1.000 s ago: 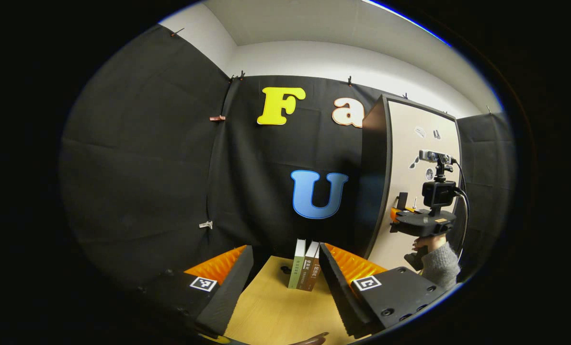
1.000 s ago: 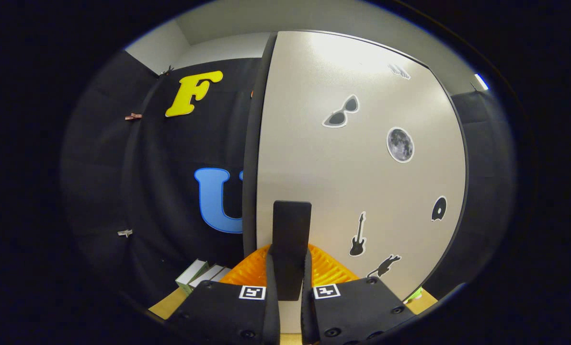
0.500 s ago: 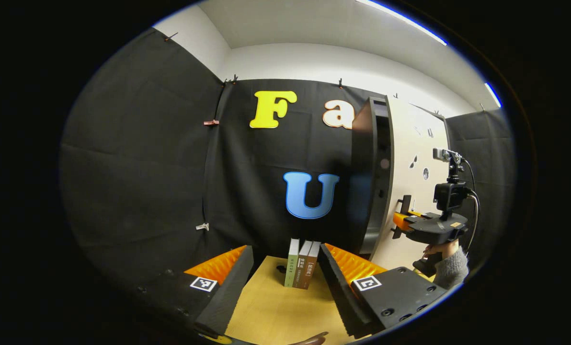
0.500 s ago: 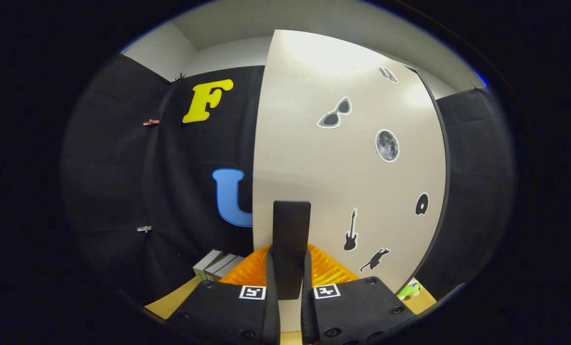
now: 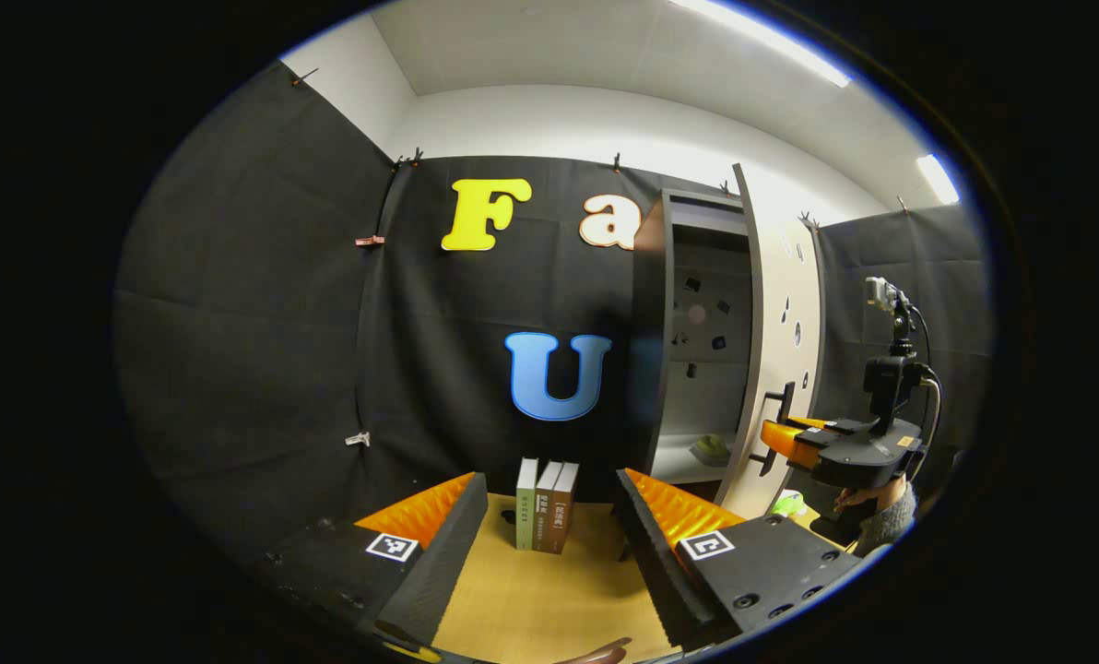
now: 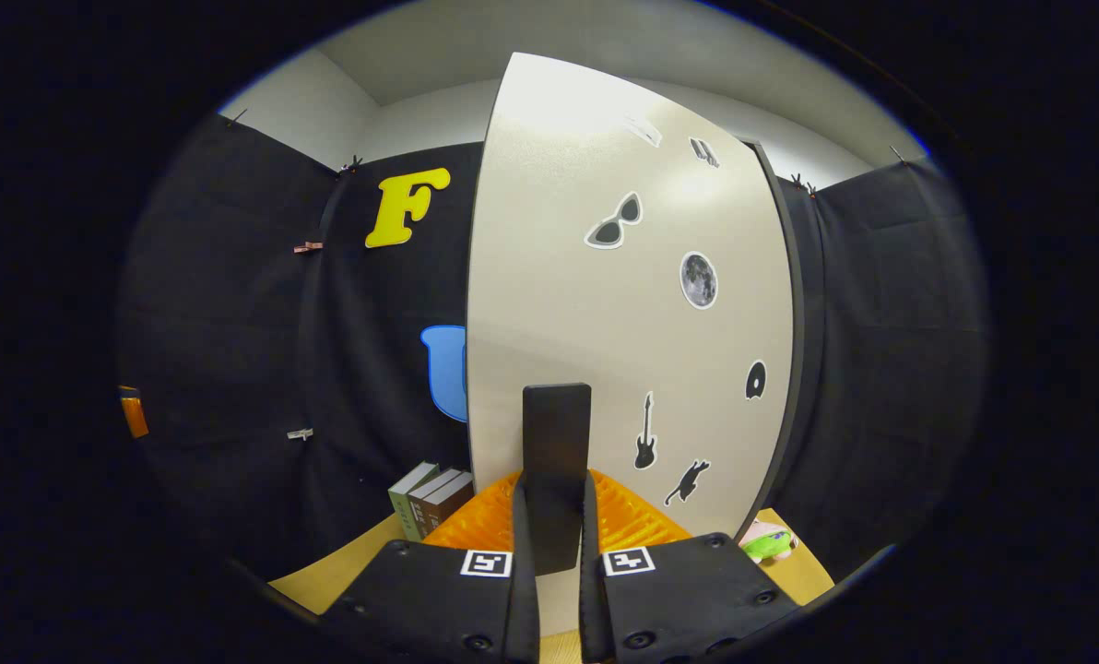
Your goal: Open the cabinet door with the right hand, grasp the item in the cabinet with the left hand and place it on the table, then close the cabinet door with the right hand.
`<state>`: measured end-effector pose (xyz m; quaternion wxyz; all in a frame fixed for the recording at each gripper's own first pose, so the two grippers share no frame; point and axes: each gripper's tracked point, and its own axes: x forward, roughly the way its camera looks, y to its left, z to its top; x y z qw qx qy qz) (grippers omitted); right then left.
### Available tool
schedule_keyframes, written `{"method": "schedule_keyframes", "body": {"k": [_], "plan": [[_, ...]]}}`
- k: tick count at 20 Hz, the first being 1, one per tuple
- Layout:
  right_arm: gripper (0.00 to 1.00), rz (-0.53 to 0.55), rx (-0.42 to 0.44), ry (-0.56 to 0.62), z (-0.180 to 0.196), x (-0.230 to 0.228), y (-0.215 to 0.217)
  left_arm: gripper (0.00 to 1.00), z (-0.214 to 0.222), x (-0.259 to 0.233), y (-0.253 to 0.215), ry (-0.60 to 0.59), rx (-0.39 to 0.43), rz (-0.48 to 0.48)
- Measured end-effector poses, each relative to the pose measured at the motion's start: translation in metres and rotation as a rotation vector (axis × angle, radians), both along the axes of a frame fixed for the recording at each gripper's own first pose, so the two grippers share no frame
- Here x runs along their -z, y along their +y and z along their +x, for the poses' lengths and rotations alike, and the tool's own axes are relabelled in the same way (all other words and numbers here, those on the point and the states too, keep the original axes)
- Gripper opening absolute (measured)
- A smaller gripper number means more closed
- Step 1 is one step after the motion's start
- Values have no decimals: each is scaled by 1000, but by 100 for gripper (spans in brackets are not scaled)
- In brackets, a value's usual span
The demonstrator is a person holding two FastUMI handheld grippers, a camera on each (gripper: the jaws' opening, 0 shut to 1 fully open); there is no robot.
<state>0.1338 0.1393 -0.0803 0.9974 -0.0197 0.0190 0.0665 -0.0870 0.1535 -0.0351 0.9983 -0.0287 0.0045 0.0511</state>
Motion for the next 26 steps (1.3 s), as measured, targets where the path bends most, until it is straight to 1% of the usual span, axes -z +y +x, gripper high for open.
{"method": "schedule_keyframes", "body": {"k": [4, 8, 15, 17, 20, 24, 26], "plan": [[21, -21, 0, -2, -14, -1, -15, 88, 2, -1, -16, -3, 40, 4], [21, -3, 15, 2, -32, -2, -37, 87, 10, -3, -32, -8, 89, 8], [20, -41, 94, -8, -57, -6, -82, 87, 23, -4, -82, -16, 234, 15], [19, -45, 98, -6, -61, -6, -92, 88, 29, -2, -98, -13, 277, 10], [19, -83, 100, -13, -63, -6, -107, 88, 37, 1, -125, -2, 332, 8], [19, -107, 104, -21, -70, -7, -132, 87, 54, 1, -151, 5, 360, 17], [19, -152, 115, -40, -71, -7, -146, 88, 63, 0, -163, 3, 366, 7]]}}
